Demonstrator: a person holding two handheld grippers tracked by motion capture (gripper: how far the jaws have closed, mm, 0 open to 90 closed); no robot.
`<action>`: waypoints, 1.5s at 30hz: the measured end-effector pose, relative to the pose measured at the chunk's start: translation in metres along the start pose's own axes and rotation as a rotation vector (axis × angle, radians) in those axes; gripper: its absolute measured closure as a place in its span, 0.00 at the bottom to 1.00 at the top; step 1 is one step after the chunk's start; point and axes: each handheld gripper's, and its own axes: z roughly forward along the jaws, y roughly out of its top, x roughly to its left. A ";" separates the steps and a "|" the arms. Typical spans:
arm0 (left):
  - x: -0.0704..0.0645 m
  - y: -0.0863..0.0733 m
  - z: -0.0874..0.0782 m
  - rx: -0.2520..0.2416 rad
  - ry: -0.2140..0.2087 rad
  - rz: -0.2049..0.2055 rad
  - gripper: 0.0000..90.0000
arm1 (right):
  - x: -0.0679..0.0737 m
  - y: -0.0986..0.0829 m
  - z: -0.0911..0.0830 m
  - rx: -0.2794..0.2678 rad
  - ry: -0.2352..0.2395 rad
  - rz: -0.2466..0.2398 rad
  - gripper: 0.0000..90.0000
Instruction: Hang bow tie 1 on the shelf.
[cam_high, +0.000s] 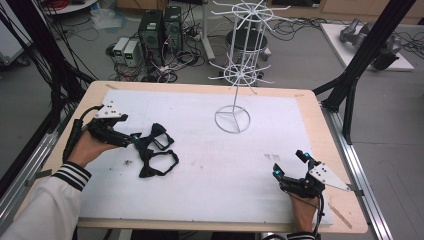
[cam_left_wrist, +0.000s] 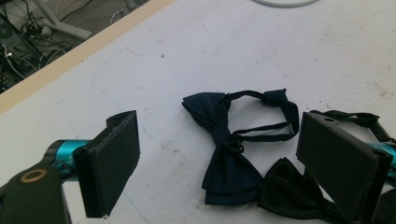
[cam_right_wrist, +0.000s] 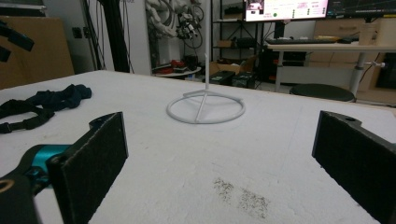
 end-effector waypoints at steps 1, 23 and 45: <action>0.000 0.001 0.002 0.006 0.002 0.000 0.15 | 0.000 0.000 0.000 0.000 0.000 0.000 0.03; 0.003 0.016 0.038 0.214 -0.041 0.012 0.20 | 0.000 0.000 0.000 0.004 -0.001 -0.003 0.03; 0.000 0.017 0.072 0.359 -0.062 -0.035 0.33 | 0.000 0.000 0.000 0.003 0.000 -0.005 0.03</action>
